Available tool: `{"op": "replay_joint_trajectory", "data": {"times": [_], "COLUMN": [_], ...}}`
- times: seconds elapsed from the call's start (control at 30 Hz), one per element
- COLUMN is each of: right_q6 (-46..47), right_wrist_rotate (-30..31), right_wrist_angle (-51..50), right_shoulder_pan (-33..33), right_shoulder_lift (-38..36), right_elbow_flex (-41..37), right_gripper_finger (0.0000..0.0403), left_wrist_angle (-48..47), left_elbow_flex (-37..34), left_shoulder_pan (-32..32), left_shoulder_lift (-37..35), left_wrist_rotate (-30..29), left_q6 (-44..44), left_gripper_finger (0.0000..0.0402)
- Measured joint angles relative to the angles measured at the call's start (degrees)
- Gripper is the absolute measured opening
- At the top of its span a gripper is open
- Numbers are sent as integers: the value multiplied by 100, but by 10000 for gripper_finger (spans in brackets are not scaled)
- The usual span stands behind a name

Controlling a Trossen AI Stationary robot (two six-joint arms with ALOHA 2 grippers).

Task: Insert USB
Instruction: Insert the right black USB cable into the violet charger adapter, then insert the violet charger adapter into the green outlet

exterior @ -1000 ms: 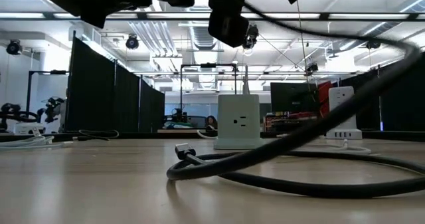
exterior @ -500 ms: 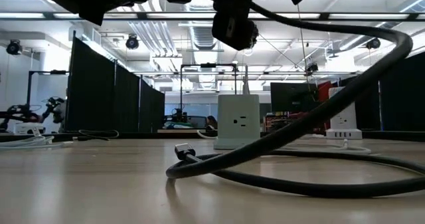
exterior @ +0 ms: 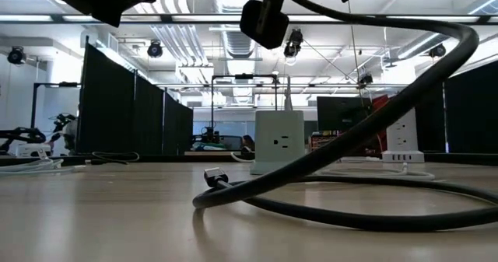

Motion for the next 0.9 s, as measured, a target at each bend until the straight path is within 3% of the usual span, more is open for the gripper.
{"op": "replay_joint_trajectory", "data": {"times": [0.27, 0.43, 0.73, 0.83, 0.9], "right_q6": [-625, -716, -1263, -1776, -2204], "right_wrist_rotate": [61, 160, 232, 1136, 2080], "right_wrist_angle": [-267, -631, -1031, -1564, -2094], "right_shoulder_pan": [-12, 26, 104, 247, 430], "right_shoulder_lift": [-13, -36, -172, -497, -793], "right_elbow_flex": [7, -28, -45, -46, -48], "right_gripper_finger": [23, 71, 157, 167, 167], "left_wrist_angle": [-108, -370, -581, -884, -1004], "left_elbow_flex": [0, -2, -2, -2, -2], "left_shoulder_pan": [-4, -14, 11, 25, 28], "left_shoulder_lift": [-9, -172, -458, -598, -656], "left_wrist_rotate": [-55, -409, -526, -1005, -1202], "left_q6": [-147, -762, -1373, -1734, -1874], "left_gripper_finger": [117, 117, 117, 117, 117]}}
